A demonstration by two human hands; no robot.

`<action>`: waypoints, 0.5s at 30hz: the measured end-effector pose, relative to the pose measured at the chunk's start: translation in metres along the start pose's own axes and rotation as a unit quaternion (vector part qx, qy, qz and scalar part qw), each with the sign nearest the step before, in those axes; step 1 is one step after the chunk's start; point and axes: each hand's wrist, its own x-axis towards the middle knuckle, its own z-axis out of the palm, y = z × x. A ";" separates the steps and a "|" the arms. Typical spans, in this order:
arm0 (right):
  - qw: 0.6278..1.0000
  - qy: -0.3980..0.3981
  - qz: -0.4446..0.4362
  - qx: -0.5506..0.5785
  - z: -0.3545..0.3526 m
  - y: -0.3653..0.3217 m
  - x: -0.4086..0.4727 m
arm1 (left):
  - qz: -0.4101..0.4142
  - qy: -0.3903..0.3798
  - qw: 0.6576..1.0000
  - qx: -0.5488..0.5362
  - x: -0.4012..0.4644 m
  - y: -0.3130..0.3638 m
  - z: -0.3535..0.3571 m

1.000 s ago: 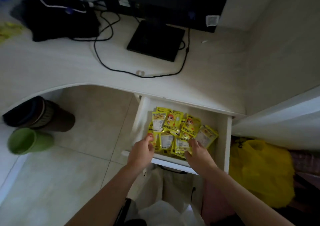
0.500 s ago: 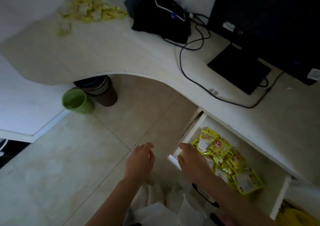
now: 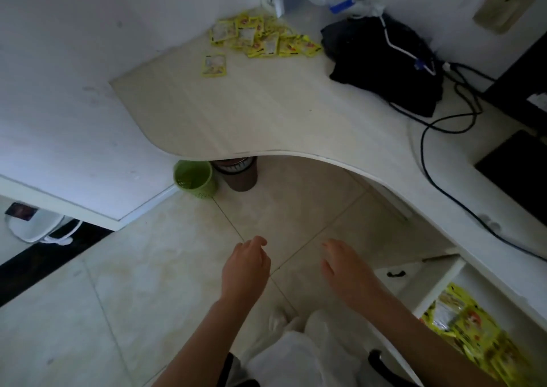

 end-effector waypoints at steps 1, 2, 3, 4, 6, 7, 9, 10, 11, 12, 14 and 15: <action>1.000 0.002 -0.003 0.002 -0.002 -0.009 0.011 | -0.004 0.006 1.000 0.002 0.010 -0.007 -0.007; 1.000 0.003 -0.009 0.002 -0.004 -0.018 0.022 | -0.006 0.012 1.000 0.005 0.020 -0.013 -0.012; 1.000 0.003 -0.013 -0.001 -0.008 -0.026 0.033 | -0.007 0.019 1.000 0.007 0.030 -0.018 -0.018; 1.000 0.004 -0.020 -0.005 -0.012 -0.033 0.044 | -0.008 0.025 1.000 0.008 0.040 -0.022 -0.023; 0.999 0.010 -0.033 -0.010 -0.021 -0.046 0.068 | -0.010 0.038 0.999 0.006 0.062 -0.028 -0.034; 0.999 0.015 -0.038 -0.008 -0.025 -0.051 0.080 | -0.011 0.046 0.999 0.005 0.074 -0.030 -0.039; 0.999 0.023 -0.044 -0.006 -0.035 -0.059 0.107 | -0.014 0.060 0.998 0.006 0.101 -0.032 -0.049; 0.998 0.026 -0.049 -0.007 -0.040 -0.062 0.121 | -0.019 0.066 0.998 0.007 0.116 -0.032 -0.054; 0.998 0.027 -0.054 -0.011 -0.046 -0.065 0.136 | -0.025 0.072 0.997 0.005 0.130 -0.031 -0.058; 0.998 0.029 -0.060 -0.015 -0.053 -0.068 0.151 | -0.030 0.076 0.997 0.003 0.145 -0.030 -0.063; 0.996 0.037 -0.077 -0.025 -0.067 -0.073 0.181 | -0.035 0.087 0.996 0.002 0.174 -0.027 -0.072; 0.995 0.041 -0.089 -0.028 -0.075 -0.075 0.195 | -0.038 0.093 0.995 0.000 0.187 -0.025 -0.076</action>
